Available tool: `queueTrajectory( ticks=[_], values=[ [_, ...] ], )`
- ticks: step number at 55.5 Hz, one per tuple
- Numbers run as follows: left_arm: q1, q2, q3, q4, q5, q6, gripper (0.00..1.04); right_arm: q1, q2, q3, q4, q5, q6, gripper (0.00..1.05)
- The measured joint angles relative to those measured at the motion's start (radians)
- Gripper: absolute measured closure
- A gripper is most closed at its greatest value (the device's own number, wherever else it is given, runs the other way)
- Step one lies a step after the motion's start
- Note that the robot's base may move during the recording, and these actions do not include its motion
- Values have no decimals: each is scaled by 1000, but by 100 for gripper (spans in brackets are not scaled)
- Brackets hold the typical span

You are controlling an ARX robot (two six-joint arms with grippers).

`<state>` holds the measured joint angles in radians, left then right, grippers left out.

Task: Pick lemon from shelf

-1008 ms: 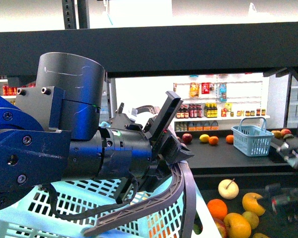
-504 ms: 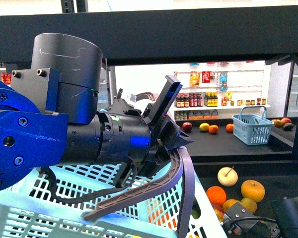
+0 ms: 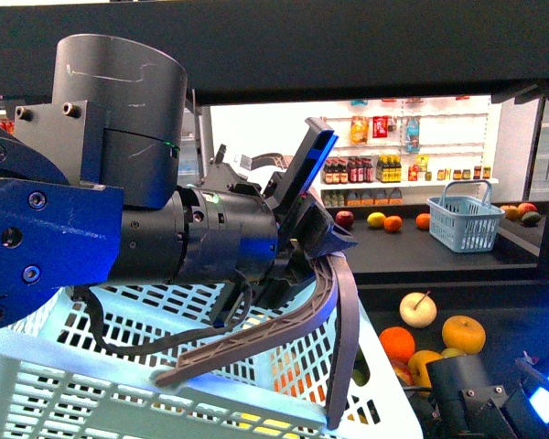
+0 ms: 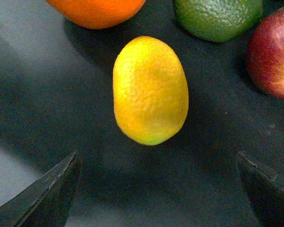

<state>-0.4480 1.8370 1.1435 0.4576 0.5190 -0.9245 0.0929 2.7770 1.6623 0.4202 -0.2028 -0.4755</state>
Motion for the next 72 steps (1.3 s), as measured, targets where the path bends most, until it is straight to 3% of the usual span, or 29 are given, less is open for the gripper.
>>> queueTrajectory(
  ticks=[34,50,64,72],
  values=[
    [0,0,0,0,-2,-1,93,46,222,407,-190,18,35,7],
    [0,0,0,0,-2,-1,93,48,269,493,-228,24,51,7],
    [0,0,0,0,-2,-1,93,46,262,464,-211,15,70,45],
    [0,0,0,0,-2,-1,93,37,216,383,-175,8,72,51]
  ],
)
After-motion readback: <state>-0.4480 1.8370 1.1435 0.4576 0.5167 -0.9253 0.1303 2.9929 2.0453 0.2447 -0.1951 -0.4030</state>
